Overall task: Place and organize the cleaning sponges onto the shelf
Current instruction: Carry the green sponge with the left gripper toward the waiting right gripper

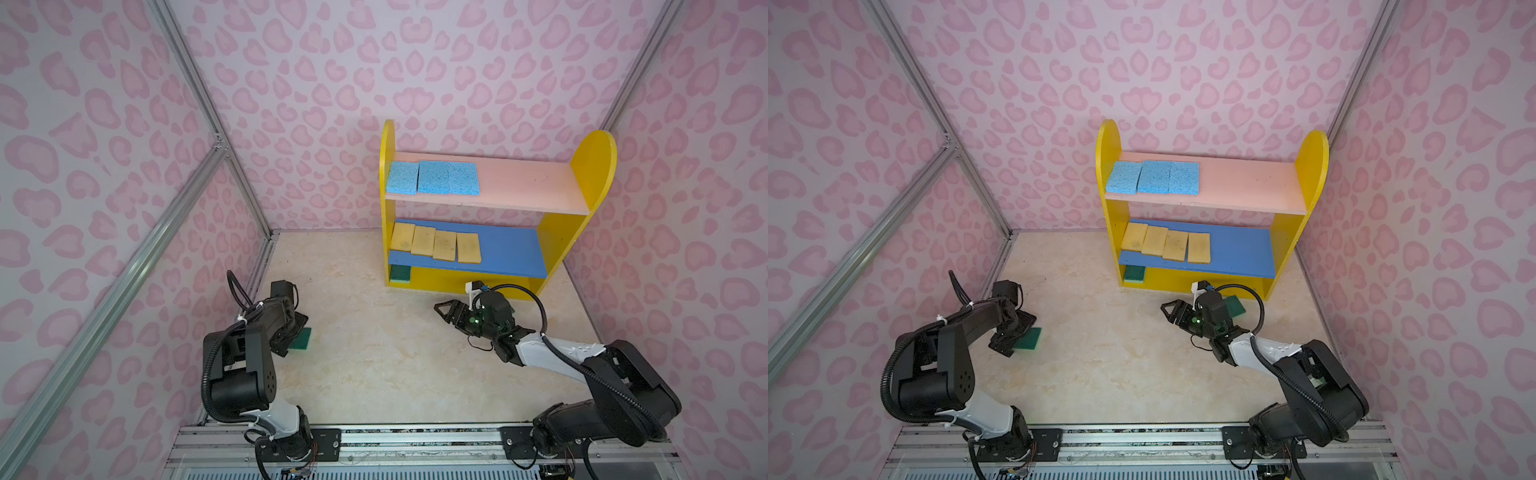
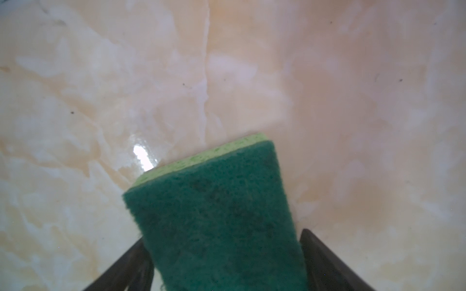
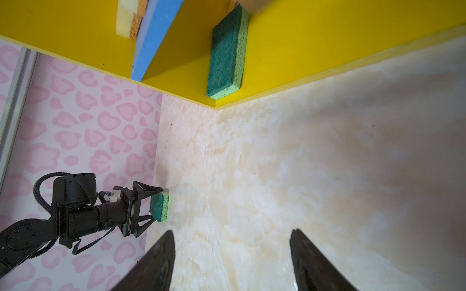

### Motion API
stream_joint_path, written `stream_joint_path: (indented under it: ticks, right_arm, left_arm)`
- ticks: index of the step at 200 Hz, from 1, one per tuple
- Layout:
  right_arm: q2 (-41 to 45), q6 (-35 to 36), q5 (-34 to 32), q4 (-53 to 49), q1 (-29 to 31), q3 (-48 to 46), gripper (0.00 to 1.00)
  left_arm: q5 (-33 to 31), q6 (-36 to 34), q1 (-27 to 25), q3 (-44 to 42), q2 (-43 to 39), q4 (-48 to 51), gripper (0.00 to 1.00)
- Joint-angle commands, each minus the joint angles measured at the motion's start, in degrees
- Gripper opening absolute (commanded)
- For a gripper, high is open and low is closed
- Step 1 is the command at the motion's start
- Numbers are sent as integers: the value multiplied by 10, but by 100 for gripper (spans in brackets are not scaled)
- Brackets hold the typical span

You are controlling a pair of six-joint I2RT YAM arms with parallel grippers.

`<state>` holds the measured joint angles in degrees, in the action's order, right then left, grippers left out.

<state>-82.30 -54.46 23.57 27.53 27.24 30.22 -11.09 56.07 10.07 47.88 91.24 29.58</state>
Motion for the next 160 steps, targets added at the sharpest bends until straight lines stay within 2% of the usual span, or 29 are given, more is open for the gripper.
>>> stream_joint_path:
  ticks: [1, 35, 50, 68, 111, 160]
  right_arm:
    - [6, 3, -7, -2, 0, -2, 72]
    - [18, 3, -9, -7, 0, -2, 72]
    - [27, 4, -13, -11, 0, -6, 72]
    - [40, 7, -18, -19, -1, -9, 72]
    - [81, 10, -19, -39, -14, -30, 72]
    - [181, 19, -30, -115, -52, -77, 72]
  left_arm:
    - [22, 1, -5, -14, -13, -14, 70]
    - [20, -5, -24, -26, -54, -10, 65]
    - [13, -23, -56, -19, -70, -2, 65]
    - [-5, -31, -114, -2, -85, 16, 65]
    - [4, -20, -267, 47, -90, 21, 62]
    - [-43, 9, -477, 162, 10, 36, 65]
